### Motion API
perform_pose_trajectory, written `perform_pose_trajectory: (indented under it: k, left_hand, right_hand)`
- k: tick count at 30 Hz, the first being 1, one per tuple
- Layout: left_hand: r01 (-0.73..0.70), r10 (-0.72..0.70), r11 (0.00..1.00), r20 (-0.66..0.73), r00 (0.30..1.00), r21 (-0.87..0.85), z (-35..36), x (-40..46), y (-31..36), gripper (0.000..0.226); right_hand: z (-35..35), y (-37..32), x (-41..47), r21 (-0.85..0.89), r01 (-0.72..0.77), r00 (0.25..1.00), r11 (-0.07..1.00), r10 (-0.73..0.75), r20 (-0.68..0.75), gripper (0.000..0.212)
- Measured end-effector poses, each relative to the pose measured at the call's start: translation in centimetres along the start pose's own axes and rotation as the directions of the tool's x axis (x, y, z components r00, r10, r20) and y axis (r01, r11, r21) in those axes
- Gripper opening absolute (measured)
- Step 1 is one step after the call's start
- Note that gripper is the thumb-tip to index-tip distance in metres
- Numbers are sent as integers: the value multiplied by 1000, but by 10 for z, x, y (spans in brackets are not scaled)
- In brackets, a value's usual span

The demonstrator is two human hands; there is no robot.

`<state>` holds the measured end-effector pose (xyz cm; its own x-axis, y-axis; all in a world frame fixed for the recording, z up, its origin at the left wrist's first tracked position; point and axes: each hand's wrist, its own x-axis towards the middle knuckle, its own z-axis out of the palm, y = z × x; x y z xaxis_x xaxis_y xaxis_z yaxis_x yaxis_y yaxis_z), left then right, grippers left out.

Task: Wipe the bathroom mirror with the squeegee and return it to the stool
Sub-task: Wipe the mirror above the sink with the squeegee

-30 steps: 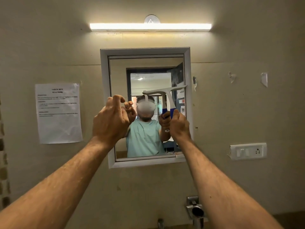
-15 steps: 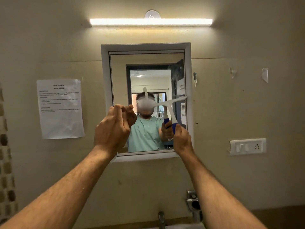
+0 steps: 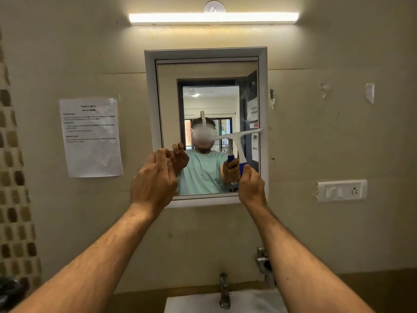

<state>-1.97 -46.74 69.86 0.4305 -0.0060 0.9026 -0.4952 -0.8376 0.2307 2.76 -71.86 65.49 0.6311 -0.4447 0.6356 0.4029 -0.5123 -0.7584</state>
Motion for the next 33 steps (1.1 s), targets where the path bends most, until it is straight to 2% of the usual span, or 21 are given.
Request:
perform_pose_trajectory:
  k: [4,7,15,20,26,33]
  left_hand:
    - [-9,9,1000,19,1000,-11,5,-21,-6,11]
    - [41,-41,999,64,997,-7,9,-45,-13,13]
    - [72,-69,997,149,986,-19,9,-92,-33,21]
    - [99,-100,995,174,980,18,10,-105,-40,21]
    - [71,-67,997,202,977,-8,4,-114,-51,21]
    - [68,-69,998,219,973,11,-23,-118,-77,24]
  right_hand:
    - [7,27,-22,32,-84,996,996,83,19,43]
    - [12,49,-52,72,-122,992,990,120,31,40]
    - [28,90,-116,22,-271,962,962,270,29,44]
    - [26,94,-129,-11,-330,944,944,330,23,43]
    - [19,77,-134,-65,-365,931,929,364,-18,43]
    - [30,53,-159,21,-401,916,916,399,47,48]
